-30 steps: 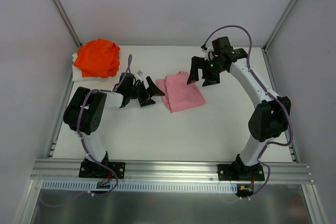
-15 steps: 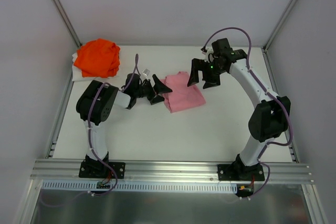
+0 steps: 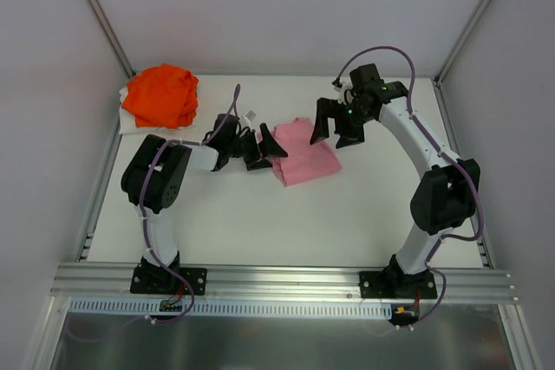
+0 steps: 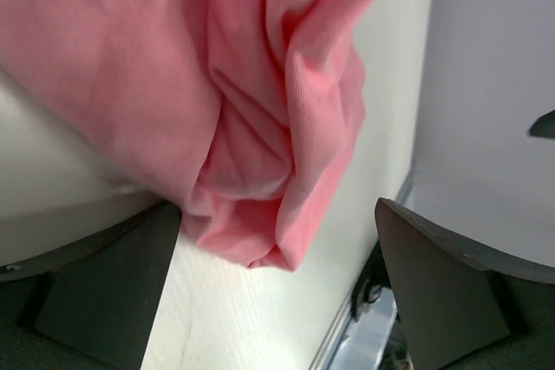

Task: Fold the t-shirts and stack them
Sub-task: Put the neatly folded tshirt into the corner of the board with the left arm

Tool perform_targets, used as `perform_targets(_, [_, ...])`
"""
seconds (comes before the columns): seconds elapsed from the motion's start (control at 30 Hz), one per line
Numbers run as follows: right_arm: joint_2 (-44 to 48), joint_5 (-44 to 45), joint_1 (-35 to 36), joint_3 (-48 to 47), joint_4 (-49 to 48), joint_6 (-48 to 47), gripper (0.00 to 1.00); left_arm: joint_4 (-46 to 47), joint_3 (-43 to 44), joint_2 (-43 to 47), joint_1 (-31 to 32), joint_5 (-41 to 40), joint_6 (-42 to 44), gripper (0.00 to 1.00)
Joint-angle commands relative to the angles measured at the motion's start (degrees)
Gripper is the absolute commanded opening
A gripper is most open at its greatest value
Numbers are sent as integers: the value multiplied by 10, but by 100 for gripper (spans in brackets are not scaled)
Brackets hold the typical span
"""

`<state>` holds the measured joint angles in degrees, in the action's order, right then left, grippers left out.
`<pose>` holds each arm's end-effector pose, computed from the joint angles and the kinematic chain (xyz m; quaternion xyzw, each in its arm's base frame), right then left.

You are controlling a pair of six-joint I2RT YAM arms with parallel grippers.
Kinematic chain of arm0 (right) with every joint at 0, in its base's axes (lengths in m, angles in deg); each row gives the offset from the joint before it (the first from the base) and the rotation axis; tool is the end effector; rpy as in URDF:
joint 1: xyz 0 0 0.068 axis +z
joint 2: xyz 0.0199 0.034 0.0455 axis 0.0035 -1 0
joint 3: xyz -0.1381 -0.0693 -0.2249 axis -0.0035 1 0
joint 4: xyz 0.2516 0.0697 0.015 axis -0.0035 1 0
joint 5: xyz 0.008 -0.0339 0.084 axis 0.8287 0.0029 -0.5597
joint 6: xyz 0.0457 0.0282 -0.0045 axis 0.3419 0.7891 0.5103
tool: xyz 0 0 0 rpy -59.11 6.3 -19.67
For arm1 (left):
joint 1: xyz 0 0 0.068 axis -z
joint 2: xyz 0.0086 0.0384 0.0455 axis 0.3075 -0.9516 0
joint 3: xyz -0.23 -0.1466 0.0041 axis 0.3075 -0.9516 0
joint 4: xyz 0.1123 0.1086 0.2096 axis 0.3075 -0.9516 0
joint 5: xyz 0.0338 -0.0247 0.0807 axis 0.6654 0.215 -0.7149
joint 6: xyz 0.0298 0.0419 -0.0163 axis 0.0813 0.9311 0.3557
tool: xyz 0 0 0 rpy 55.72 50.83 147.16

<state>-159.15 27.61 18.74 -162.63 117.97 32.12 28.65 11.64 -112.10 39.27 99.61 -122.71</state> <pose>0.3502 0.1357 0.3124 -0.2205 0.9164 0.2418 0.2305 0.3582 -0.1647 0.1339 -0.0161 0.8221 -0.5202 0.2309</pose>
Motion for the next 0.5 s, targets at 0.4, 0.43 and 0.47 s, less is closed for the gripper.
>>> perform_targets(0.4, [63, 5, 3, 71, -13, -2, 99, -129, -1, 37, 3, -79, 95, 99])
perform_targets(0.43, [64, 7, 3, 70, -10, -4, 100, -126, 1, 26, 3, -80, 89, 99])
perform_targets(0.47, [64, 10, 2, 66, -1, -6, 100, -120, 4, 21, 4, -80, 85, 99])
